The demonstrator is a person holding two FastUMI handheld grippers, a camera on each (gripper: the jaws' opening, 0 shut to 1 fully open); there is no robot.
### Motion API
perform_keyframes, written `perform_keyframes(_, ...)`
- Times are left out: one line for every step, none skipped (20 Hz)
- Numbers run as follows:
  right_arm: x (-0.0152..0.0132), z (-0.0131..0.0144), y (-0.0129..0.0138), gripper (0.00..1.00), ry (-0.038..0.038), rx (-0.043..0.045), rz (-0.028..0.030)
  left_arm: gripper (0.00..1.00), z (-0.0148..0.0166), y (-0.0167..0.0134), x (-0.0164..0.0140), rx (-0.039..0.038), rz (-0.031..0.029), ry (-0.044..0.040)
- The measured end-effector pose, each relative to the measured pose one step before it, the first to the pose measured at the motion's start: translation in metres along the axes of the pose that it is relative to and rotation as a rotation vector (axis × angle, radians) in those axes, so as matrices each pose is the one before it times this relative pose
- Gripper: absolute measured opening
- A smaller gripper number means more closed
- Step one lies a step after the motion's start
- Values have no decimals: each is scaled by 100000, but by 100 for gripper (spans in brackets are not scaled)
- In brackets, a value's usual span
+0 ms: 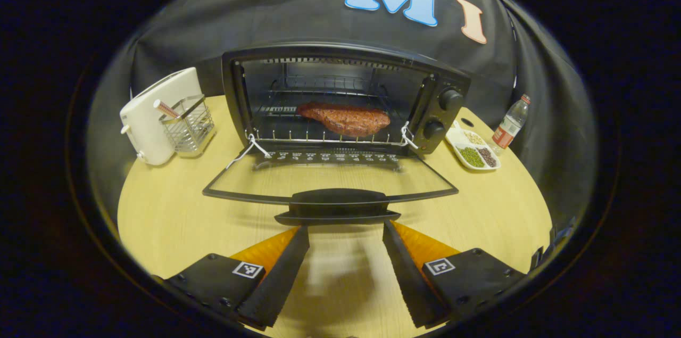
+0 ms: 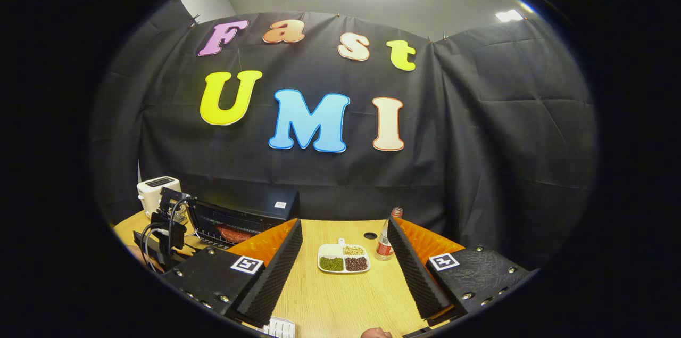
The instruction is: Open the electric oven with the left hand, put the food in, and close the electric oven.
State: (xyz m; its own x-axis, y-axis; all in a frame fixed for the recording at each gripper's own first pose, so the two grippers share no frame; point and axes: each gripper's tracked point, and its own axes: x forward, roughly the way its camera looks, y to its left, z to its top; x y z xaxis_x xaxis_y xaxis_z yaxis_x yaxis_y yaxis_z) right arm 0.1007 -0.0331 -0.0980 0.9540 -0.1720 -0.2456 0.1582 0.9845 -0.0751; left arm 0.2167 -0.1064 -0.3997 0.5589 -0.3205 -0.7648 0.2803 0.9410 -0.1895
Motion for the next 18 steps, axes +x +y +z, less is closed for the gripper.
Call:
perform_keyframes(-93, -25, 190, 98, -43, 64, 352, 90, 453, -99, -262, -129, -491, -1135)
perform_keyframes(22, -196, 101, 97, 141, -220, 217, 94, 533, -73, -265, 49, -487, -1318)
perform_keyframes(-48, -159, 129, 97, 21, -307, 360, 99, 555, -70, -380, 371, -334, -1386)
perform_keyframes(-69, 10, 213, 97, -130, -175, 573, 90, 654, -43, -261, 384, -160, -1564)
perform_keyframes(29, -130, 300, 97, 272, -120, 670, 94, 709, -79, -179, 258, -38, -1598)
perform_keyframes(115, -244, 176, 98, 400, 31, 362, 94, 824, -23, -166, 64, 49, -1514)
perform_keyframes(-26, -139, 124, 97, 122, 425, 355, 94, 848, 9, -167, 183, -25, -1477)
perform_keyframes(14, 118, 226, 98, -355, 654, 373, 99, 1004, -25, -105, 565, -239, -2051)
perform_keyframes(86, -242, 94, 98, 152, 585, 136, 90, 1002, -77, 16, 1089, -265, -2385)
perform_keyframes(90, -259, 140, 98, 644, 472, 248, 94, 1066, 38, 188, 1550, -135, -2021)
perform_keyframes(112, -270, 186, 98, 493, 511, 122, 99, 975, 47, 124, 1604, -34, -2135)
perform_keyframes(21, -82, 123, 98, 463, 607, 82, 99, 1418, 160, 408, 2095, -82, -2693)
perform_keyframes(55, -100, 191, 98, 74, 732, 41, 96, 1138, 111, 417, 1393, -71, -2294)
perform_keyframes(33, -46, 145, 98, 73, 437, -1, 94, 936, 187, 710, 897, -65, -2550)
perform_keyframes(150, -133, 153, 98, 82, 12, -58, 94, 776, 269, 491, 320, -4, -1309)
perform_keyframes(85, 1, 108, 97, 26, -230, -228, 99, 841, 189, 437, -404, -72, -2087)
perform_keyframes(-36, 13, 93, 97, -6, -58, -20, 99, 1107, 165, 50, -533, -224, -3220)
perform_keyframes(3, 165, 38, 97, -518, 241, -114, 94, 1008, 92, -214, -3, -62, -3126)
